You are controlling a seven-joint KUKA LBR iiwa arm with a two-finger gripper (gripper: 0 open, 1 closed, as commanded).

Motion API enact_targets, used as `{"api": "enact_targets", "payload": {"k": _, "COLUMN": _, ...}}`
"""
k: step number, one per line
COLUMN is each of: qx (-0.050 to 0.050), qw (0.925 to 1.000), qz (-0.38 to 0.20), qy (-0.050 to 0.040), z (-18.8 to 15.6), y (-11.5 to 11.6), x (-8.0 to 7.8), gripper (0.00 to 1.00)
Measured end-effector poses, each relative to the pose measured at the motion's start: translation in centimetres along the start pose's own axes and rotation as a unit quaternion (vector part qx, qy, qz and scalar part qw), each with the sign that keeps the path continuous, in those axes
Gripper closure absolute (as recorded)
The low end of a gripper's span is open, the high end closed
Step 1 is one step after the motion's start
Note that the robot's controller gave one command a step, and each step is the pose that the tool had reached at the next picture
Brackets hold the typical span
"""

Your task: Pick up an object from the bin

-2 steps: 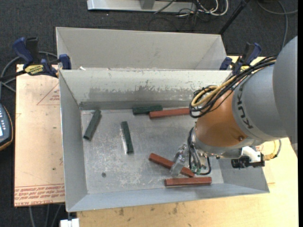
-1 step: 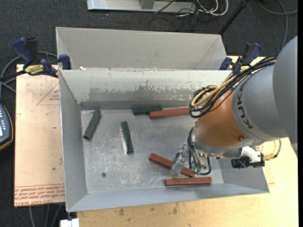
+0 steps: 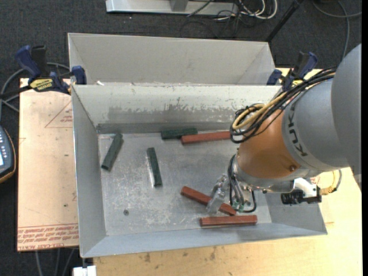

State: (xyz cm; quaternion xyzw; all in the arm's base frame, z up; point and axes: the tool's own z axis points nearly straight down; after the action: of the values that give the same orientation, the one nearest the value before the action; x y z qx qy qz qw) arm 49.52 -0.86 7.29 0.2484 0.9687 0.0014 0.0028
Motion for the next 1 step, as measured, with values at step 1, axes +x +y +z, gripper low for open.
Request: {"api": "enact_targets", "payload": {"k": 1, "qx": 0.0, "qw": 1.0, "qz": 0.0, "qy": 0.0, "z": 0.0, "y": 0.0, "x": 0.0, "gripper": 1.0}}
